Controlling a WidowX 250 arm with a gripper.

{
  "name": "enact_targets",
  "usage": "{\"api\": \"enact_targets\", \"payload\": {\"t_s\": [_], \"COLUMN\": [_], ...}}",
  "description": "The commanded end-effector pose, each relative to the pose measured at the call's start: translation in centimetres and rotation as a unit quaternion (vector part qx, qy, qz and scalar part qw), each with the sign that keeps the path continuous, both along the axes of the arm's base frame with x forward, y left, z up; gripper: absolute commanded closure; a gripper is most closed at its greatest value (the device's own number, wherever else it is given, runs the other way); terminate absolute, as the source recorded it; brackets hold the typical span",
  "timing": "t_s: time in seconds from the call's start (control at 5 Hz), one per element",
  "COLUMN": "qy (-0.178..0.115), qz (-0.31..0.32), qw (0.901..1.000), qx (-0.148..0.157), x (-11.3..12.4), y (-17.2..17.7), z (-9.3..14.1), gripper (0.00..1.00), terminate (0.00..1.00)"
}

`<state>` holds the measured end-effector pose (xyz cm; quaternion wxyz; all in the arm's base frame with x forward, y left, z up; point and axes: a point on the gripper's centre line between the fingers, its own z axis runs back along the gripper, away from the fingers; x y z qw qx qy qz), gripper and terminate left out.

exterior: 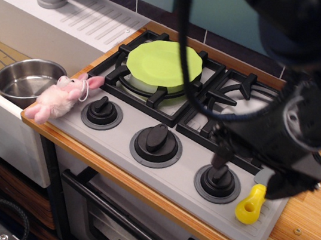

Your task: End effector reaching knife

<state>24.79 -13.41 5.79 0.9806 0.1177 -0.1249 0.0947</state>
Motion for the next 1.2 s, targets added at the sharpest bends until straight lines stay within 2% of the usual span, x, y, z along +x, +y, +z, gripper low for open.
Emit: {"api": "enact_targets", "payload": {"t_s": [0.0, 0.8, 1.0], "qy": [-0.037, -0.051, -0.056], "qz": [0.003, 0.005, -0.003], "qw": [0.9989, 0.9971, 0.997], "qx": [-0.027, -0.056, -0.053], "x": [0.9, 0.8, 0.9], "y": [-2.1, -1.3, -0.9], "z": [-1.1, -4.8, -5.3], "gripper": [0.0, 0.0, 0.0], "terminate": [0.0, 0.0, 1.0]}}
